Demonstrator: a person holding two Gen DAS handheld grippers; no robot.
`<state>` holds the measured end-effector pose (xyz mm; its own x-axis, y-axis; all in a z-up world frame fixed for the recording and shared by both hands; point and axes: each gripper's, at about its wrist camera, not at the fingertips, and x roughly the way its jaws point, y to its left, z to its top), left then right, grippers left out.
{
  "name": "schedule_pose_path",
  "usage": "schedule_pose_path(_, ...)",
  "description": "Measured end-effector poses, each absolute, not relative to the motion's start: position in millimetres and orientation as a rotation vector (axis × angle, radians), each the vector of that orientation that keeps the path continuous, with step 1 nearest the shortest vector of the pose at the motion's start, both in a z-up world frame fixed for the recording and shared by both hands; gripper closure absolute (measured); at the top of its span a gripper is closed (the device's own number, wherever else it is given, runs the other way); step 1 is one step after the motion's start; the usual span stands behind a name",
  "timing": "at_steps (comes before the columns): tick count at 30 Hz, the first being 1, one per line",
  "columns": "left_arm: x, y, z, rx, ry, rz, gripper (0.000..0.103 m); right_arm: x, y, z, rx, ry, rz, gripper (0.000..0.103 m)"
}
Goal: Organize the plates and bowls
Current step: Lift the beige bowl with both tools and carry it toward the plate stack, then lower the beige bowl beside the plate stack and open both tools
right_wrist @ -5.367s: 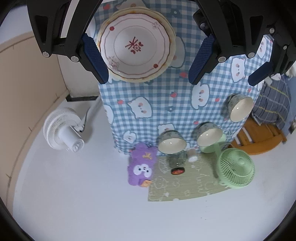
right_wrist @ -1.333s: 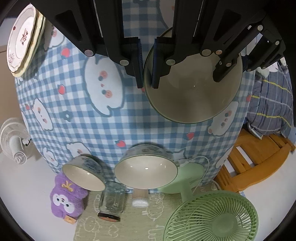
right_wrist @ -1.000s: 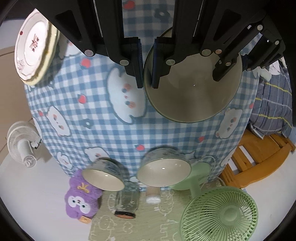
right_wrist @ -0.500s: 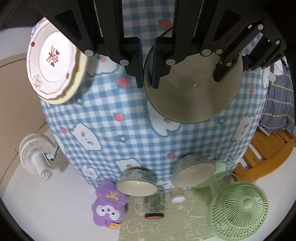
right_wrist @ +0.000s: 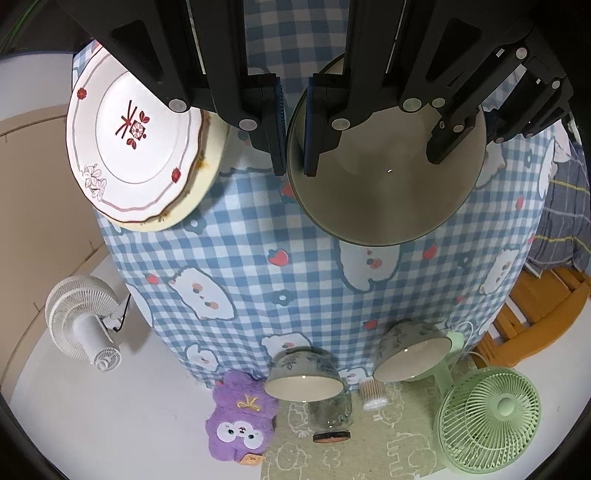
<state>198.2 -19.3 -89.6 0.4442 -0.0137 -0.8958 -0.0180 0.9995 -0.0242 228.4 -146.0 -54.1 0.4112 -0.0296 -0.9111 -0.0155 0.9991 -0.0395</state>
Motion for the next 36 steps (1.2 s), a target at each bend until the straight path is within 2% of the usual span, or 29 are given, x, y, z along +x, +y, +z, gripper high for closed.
schedule_pose_path(22,167,-25,-112,-0.041,1.155,0.055,0.090,203,-145,-71,-0.103,1.201,0.015,0.090)
schedule_pose_path(25,166,-25,-112,-0.051,1.156,0.052,0.083,201,-145,-70,-0.096,1.203,0.026,0.089)
schedule_pose_path(27,164,-26,-111,-0.053,1.152,0.053,0.074,201,-146,-70,-0.090,1.211,0.039,0.087)
schedule_pose_path(28,162,-26,-110,-0.051,1.148,0.057,0.070,201,-147,-71,-0.081,1.221,0.046,0.085)
schedule_pose_path(30,161,-28,-109,-0.045,1.152,0.054,0.068,200,-149,-72,-0.073,1.235,0.049,0.075)
schedule_pose_path(32,159,-29,-109,-0.044,1.159,0.050,0.064,197,-150,-70,-0.064,1.226,0.050,0.046)
schedule_pose_path(33,158,-30,-108,-0.048,1.157,0.047,0.064,196,-151,-68,-0.060,1.215,0.046,0.041)
schedule_pose_path(36,157,-28,-105,-0.053,1.152,0.063,0.054,195,-154,-63,-0.066,1.208,0.036,0.039)
